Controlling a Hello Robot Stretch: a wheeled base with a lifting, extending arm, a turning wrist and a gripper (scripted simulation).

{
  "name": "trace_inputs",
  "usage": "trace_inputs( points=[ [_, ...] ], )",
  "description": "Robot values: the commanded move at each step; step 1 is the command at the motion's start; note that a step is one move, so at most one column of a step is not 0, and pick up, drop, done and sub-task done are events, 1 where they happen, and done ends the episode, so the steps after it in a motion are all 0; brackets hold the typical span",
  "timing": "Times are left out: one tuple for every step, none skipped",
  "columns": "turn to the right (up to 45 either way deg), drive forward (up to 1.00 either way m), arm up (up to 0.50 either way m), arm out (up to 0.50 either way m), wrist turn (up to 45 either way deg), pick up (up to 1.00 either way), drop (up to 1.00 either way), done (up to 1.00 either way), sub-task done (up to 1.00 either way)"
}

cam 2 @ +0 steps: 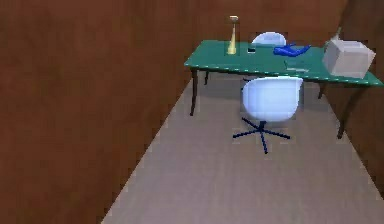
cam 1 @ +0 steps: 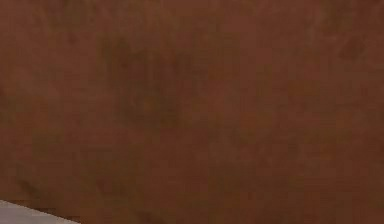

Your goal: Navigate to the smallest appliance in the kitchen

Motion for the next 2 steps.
trace_inputs(
  points=[
    [-45.0,0.00,0.00,0.00,0.0,0.00,0.00,0.00,0.00],
    [-24.0,0.00,0.00,0.00,0.0,0.00,0.00,0.00,0.00]
  ],
)
